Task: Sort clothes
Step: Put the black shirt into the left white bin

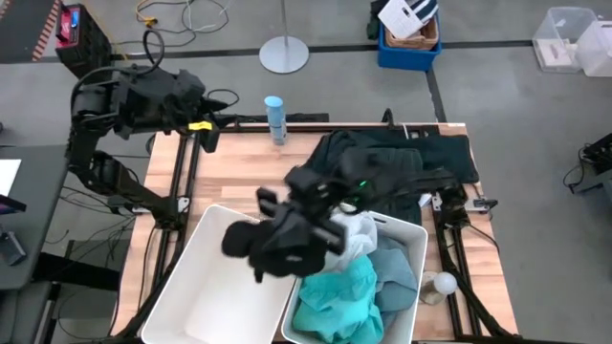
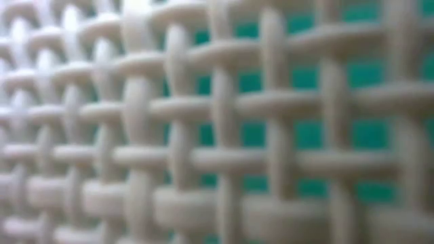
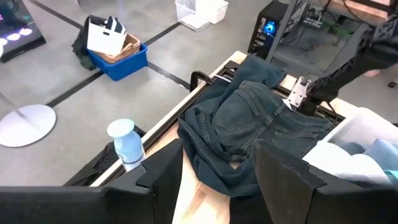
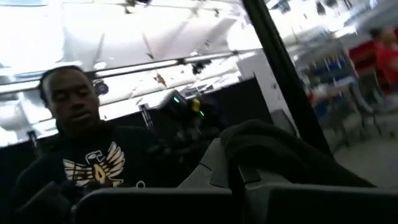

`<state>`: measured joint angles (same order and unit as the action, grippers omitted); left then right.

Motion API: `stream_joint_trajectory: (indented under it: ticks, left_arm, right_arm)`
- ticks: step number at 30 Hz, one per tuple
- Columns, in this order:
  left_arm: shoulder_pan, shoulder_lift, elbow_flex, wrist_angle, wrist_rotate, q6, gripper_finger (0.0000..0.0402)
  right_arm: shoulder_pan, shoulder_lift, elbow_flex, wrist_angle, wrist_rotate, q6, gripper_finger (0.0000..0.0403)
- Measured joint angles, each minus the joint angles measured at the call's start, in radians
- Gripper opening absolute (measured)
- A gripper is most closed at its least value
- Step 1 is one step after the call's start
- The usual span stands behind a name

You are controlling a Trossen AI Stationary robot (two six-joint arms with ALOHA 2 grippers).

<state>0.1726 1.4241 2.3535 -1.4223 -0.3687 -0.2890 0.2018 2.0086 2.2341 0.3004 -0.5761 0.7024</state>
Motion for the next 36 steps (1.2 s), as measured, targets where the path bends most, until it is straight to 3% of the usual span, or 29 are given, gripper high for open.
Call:
stream_joint_trajectory:
  ticks: [7,16,21,28,36]
  left_arm:
    - [0.0,-0.022,0.0,0.0,0.013,-0.004,0.019]
    - [0.0,-0.056,0.0,0.001,0.03,0.0,0.019]
    - [0.0,-0.067,0.0,0.0,0.03,0.012,0.019]
    - [0.0,-0.076,0.0,-0.001,0.031,0.016,0.019]
    - [0.0,-0.075,0.0,-0.001,0.031,0.016,0.019]
  right_arm:
    - [-0.007,0.123,0.001,-0.061,0.052,0.104,0.0]
    - [-0.055,0.271,0.0,-0.359,0.055,0.288,0.0]
    - [-0.067,0.33,-0.001,-0.413,0.046,0.342,0.001]
    - [-0.057,0.319,-0.001,-0.39,0.008,0.295,0.0112]
    - [-0.059,0.22,0.0,-0.357,-0.005,0.14,0.0235]
